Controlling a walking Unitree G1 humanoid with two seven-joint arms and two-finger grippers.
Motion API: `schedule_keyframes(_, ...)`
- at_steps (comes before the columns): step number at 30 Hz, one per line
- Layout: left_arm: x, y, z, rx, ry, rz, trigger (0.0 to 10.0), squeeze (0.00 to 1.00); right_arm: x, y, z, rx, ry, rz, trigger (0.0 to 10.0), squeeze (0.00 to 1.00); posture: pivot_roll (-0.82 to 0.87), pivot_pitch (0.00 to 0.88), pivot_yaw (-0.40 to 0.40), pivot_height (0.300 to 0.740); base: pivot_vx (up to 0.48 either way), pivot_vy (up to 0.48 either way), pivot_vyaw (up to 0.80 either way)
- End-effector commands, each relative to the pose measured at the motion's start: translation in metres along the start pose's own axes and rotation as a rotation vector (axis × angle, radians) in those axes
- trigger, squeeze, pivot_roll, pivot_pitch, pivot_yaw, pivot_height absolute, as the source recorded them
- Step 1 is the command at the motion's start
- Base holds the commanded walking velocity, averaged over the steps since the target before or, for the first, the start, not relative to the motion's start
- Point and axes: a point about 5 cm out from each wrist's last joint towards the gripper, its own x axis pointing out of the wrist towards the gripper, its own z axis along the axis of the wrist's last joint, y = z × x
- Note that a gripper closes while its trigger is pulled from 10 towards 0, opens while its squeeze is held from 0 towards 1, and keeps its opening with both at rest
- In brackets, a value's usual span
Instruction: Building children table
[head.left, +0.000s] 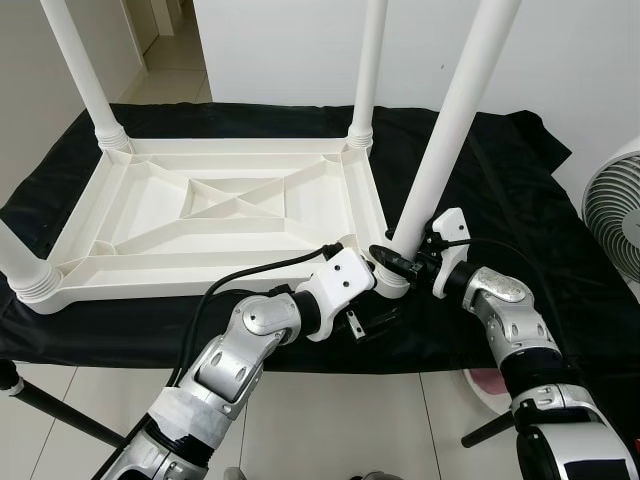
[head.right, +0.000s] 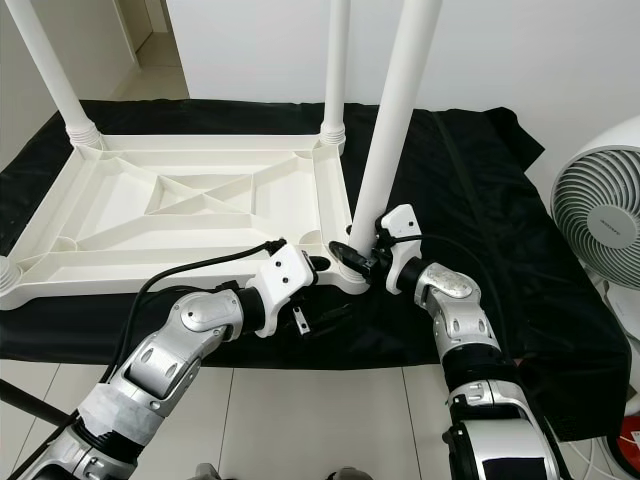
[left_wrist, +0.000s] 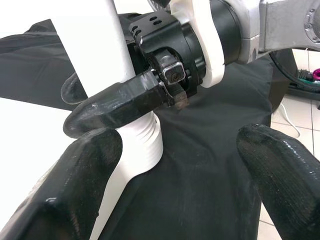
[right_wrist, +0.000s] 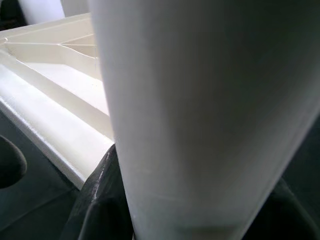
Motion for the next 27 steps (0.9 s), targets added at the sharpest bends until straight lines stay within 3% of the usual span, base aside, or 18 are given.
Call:
schedule_keyframes(1,0.002,-0.001,0.000,0.005,0.004,-0.019,10.0,0.00,0.002,0.007,-0.008,0.017,0.044,-0.064,10.0,0.00,-0.14,0.029,0.017,0.740,0.000,0.000,0.00)
schedule_keyframes(7,0.003,-0.003,-0.001,-0.005,-0.001,-0.016,10.0,0.00,0.009,0.027,0.009,0.015,-0.025,-0.195,10.0,0.00,-0.14,0.036,0.014,0.740,0.000,0.000,0.00)
schedule_keyframes(12,0.004,-0.004,-0.001,-0.008,-0.002,-0.015,10.0,0.00,0.010,0.027,0.011,0.063,-0.019,-0.389,10.0,0.00,-0.15,0.044,0.013,0.740,0.000,0.000,0.00)
schedule_keyframes(15,0.004,-0.004,-0.001,-0.008,-0.002,-0.015,10.0,0.00,0.010,0.027,0.011,0.063,-0.019,-0.389,10.0,0.00,-0.15,0.044,0.013,0.740,0.000,0.000,0.00)
schedule_keyframes(17,0.004,-0.003,0.000,-0.011,-0.004,-0.007,10.0,0.00,0.006,0.034,0.005,0.105,-0.018,-0.656,10.0,0.00,-0.14,0.056,0.001,0.740,0.000,0.000,0.00)
schedule_keyframes(18,0.004,-0.003,0.000,-0.011,-0.004,-0.007,10.0,0.00,0.006,0.034,0.005,0.105,-0.018,-0.656,10.0,0.00,-0.14,0.056,0.001,0.740,0.000,0.000,0.00)
schedule_keyframes(19,0.004,-0.003,0.000,-0.013,-0.006,-0.001,10.0,0.00,0.004,0.041,0.001,0.133,-0.002,-0.779,10.0,0.00,-0.14,0.056,0.001,0.740,0.000,0.000,0.00)
schedule_keyframes(27,0.003,-0.003,0.000,-0.017,-0.003,-0.002,10.0,0.00,0.001,0.047,0.001,0.151,0.015,-0.874,10.0,0.00,-0.14,0.056,0.010,0.740,0.000,0.000,0.00)
